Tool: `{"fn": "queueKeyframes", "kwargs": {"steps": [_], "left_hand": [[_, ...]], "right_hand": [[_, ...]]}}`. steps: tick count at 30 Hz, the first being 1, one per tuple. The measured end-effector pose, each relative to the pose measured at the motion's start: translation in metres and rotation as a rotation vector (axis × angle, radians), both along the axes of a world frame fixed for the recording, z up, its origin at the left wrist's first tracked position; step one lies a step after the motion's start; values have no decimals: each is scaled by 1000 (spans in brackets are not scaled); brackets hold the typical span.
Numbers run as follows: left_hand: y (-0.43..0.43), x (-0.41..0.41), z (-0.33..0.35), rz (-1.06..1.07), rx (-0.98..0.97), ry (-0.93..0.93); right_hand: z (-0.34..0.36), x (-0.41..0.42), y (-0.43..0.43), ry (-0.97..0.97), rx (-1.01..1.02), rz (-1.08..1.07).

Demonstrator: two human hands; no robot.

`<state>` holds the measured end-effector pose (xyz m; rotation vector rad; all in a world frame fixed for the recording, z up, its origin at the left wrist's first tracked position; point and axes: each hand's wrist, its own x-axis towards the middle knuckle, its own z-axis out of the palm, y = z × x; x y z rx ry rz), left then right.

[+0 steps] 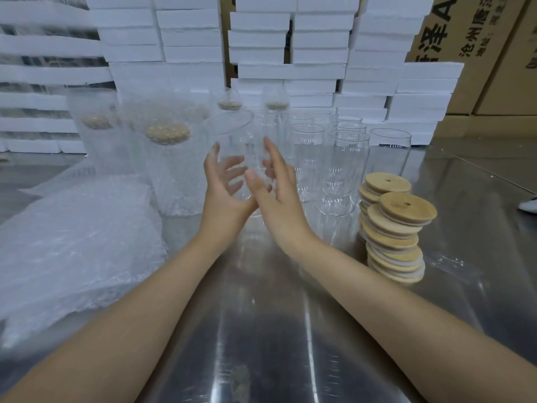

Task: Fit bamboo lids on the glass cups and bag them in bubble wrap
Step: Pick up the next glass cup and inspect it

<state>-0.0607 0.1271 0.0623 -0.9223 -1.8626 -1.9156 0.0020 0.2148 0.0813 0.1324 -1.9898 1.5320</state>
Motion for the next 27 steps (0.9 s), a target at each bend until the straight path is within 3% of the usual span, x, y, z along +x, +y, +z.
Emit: {"fn": "queueKeyframes", "kwargs": {"steps": [4,6,8,11,14,21,27], "left_hand": [[1,-5,-2,-115,127,-247],[4,-7,-4,-147,168,-337],[6,-9,-5,-161,190,-392],[8,-12,-6,-156,170,-416],[8,-13,-7,-161,164,-409],[7,-10,-6,-170,153,-388],[7,-11,-8,-172,130,-395]], "right_hand": [[11,9,10,-86,406,-196],[27,14,19,-161,826,-471],[42,20,28,-280,1070,-705],[55,30,42,-537,1113,-850],[60,38,54,-757,1080,-834],[61,42,53,-709,1034,-790],[56,39,63,-931,1133,-845]]}}
